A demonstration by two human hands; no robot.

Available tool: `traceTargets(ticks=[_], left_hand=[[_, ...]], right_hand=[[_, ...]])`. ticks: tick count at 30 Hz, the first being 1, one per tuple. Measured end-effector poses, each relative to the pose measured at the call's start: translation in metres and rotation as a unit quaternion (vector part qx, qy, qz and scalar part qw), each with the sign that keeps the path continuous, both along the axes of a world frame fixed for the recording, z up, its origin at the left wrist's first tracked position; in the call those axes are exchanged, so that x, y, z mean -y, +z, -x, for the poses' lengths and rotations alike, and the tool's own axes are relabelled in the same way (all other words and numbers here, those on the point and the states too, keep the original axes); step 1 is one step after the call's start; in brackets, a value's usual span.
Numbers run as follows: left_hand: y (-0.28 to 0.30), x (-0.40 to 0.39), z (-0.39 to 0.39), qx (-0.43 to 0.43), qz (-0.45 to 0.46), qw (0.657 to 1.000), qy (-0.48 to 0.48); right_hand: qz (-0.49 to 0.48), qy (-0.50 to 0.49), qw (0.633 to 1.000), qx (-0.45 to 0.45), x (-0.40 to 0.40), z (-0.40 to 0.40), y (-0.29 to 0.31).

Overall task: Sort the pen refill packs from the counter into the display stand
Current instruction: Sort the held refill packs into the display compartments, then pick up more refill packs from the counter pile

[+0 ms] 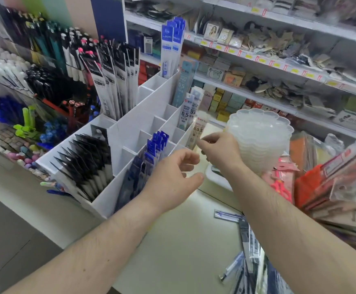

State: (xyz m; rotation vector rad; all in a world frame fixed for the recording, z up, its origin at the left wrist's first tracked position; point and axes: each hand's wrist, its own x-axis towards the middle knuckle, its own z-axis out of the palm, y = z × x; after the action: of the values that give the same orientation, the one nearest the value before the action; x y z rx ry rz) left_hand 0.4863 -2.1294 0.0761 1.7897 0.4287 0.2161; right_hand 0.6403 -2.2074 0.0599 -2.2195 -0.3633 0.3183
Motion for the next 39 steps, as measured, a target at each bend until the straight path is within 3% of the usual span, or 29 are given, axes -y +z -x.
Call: traceTargets(ticks=[4, 8, 13, 16, 21, 26, 31, 39], left_hand=[[-0.021, 0.028, -0.004, -0.039, -0.048, 0.997, -0.044], [-0.048, 0.062, -0.012, -0.07, -0.097, 0.988, -0.099], [-0.1, 0.106, -0.022, -0.174, -0.197, 0.942, -0.21], [-0.123, 0.131, -0.034, -0.192, -0.249, 0.915, -0.252], [-0.148, 0.161, -0.056, -0.237, -0.359, 0.856, -0.288], [-0.153, 0.181, -0.06, -0.256, -0.411, 0.83, -0.275], [-0.151, 0.203, -0.05, -0.315, -0.397, 0.826, -0.249], [-0.15, 0.231, -0.054, -0.368, -0.261, 0.872, -0.19]], right_hand=[[-0.032, -0.011, 0.998, -0.056, 0.051, 0.028, -0.009], [-0.072, -0.097, 0.988, -0.096, 0.106, 0.049, -0.019], [-0.052, -0.171, 0.978, -0.107, 0.172, 0.08, -0.038], [-0.024, -0.215, 0.97, -0.114, 0.205, 0.095, -0.048], [0.132, -0.224, 0.96, -0.104, 0.253, 0.127, -0.064], [0.316, -0.166, 0.928, -0.107, 0.269, 0.155, -0.086], [0.379, -0.127, 0.909, -0.12, 0.263, 0.162, -0.098], [0.234, -0.147, 0.95, -0.146, 0.271, 0.16, -0.107]])
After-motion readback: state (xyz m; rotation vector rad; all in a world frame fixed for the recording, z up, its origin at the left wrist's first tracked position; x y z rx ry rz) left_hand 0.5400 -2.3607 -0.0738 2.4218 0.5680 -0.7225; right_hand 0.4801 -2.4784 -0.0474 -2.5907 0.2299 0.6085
